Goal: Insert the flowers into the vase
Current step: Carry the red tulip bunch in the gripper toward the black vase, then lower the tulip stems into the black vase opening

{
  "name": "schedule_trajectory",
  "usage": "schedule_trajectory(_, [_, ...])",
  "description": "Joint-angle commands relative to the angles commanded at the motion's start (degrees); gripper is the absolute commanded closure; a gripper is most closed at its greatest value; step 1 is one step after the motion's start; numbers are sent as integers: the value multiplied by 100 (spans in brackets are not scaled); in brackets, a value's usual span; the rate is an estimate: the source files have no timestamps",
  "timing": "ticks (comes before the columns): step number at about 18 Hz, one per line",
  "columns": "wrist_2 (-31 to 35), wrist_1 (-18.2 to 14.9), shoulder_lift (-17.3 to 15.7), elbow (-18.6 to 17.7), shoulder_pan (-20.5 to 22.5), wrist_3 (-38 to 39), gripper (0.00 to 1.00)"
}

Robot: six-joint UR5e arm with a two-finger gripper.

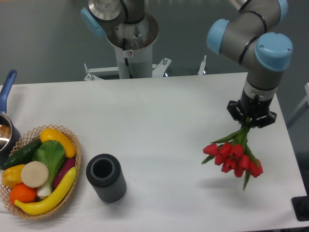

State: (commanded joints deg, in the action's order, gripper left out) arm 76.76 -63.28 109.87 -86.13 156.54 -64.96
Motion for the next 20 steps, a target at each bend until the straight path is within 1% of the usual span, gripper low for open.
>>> schedule_trajectory(2, [-694, 61, -176, -96, -35, 97, 100])
schedule_trajectory(4, [-1310, 402, -369, -289, -88, 290, 100])
schedule_trajectory(6, [-1907, 868, -580, -579, -123, 588, 100])
schedule_trajectory(7, [-2189, 1027, -668, -685, -132, 712, 100])
schedule_trajectory(8, [-2487, 1089, -721, -729, -167, 791, 100])
schedule_trajectory(12, [-3385, 1125, -730, -686, -474, 994, 100])
schedule_trajectory(13, [-3578, 1230, -722, -651, -545, 1055, 100])
schedule_trajectory(14, [-3798, 1405, -721, -624, -563, 1186, 100])
schedule_trajectory(16, [-4403, 1730, -704, -607, -633, 1398, 100])
schedule_trajectory(20, [-5485, 1819, -678, -598, -651, 1416, 100])
